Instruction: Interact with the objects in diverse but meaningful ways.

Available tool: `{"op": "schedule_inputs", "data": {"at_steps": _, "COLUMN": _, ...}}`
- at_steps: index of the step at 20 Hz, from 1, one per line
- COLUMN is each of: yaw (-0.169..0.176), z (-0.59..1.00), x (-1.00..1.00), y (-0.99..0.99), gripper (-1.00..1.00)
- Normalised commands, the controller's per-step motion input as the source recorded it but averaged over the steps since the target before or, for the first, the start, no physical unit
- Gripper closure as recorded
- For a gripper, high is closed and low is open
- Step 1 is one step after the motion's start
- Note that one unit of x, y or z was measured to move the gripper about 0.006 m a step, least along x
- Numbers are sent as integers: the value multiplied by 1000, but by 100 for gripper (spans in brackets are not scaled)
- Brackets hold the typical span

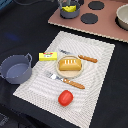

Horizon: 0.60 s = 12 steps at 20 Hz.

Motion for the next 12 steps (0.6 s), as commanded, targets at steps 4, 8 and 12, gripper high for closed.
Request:
{"op": "schedule_inputs", "data": {"at_steps": 4, "yaw": 3, "z": 727, "x": 87, "y": -334, "gripper": -100}}
{"op": "schedule_inputs", "data": {"at_steps": 8, "yaw": 0, "z": 202, "x": 156, "y": -984, "gripper": -100}}
{"op": "schedule_inputs", "data": {"at_steps": 12, "yaw": 0, "z": 126, "x": 146, "y": -1000, "gripper": -100}}
